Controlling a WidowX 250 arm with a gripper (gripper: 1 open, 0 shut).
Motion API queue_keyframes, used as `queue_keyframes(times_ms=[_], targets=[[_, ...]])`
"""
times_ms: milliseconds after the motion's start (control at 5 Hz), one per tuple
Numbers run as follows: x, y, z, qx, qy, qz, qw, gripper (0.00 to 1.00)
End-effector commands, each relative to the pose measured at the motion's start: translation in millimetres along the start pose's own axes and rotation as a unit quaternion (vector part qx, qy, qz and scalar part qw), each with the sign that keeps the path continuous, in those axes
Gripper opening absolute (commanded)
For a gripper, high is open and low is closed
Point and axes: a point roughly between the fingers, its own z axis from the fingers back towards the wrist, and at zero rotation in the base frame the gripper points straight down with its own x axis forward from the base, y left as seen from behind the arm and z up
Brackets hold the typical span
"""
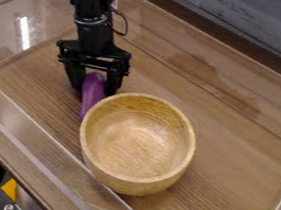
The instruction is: Put the purple eggplant in the brown bowl
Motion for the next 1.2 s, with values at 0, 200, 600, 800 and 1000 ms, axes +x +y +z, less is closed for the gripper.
queue_keyframes(times_ms=[0,200,600,800,1000], targets=[[9.6,1.8,11.4,-0.002,-0.021,-0.006,0.9998,0.0],[9.7,0.4,12.7,-0.005,-0.02,-0.011,0.9997,1.0],[9.1,-1.3,12.4,-0.005,-0.021,-0.016,0.9996,1.0],[7.8,-2.0,11.7,-0.006,-0.021,-0.017,0.9996,1.0],[6.6,-2.4,10.9,-0.006,-0.021,-0.019,0.9996,1.0]])
